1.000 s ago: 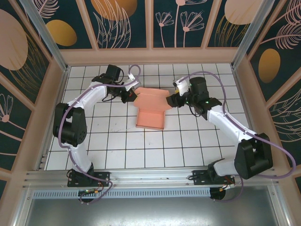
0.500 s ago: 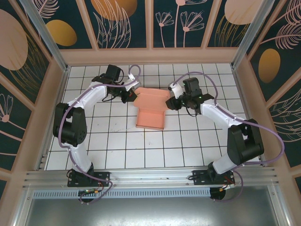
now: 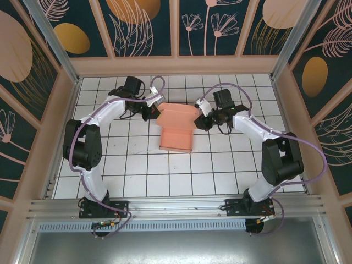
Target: Fold the paper box
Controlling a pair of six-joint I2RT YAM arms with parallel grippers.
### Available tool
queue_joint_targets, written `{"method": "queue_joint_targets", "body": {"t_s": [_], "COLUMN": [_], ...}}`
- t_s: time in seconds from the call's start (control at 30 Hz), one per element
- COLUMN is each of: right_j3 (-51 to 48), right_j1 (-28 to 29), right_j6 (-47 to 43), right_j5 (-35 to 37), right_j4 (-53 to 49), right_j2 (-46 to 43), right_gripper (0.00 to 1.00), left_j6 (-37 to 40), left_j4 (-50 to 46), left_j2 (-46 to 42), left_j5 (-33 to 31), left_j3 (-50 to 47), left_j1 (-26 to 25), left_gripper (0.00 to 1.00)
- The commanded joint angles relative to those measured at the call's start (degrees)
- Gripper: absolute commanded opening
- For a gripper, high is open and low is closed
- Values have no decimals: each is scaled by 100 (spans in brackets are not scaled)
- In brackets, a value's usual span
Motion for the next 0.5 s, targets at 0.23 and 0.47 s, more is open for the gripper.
{"method": "queue_joint_targets", "body": {"t_s": [0.23, 0.47], "right_j3": [242, 627], "right_j1": [-355, -359], "right_j6": [42, -74], "right_j5": [-171, -585], "right_j4": [-21, -259], "right_j2": [-21, 363], "right_gripper": [46, 46], "left_j6": [131, 174], "left_j4": [-130, -178], "left_j2": [22, 30], "left_j5": [106, 132], "left_j3": [133, 164], "left_j1": [-26, -27], "left_gripper": [0, 0]}}
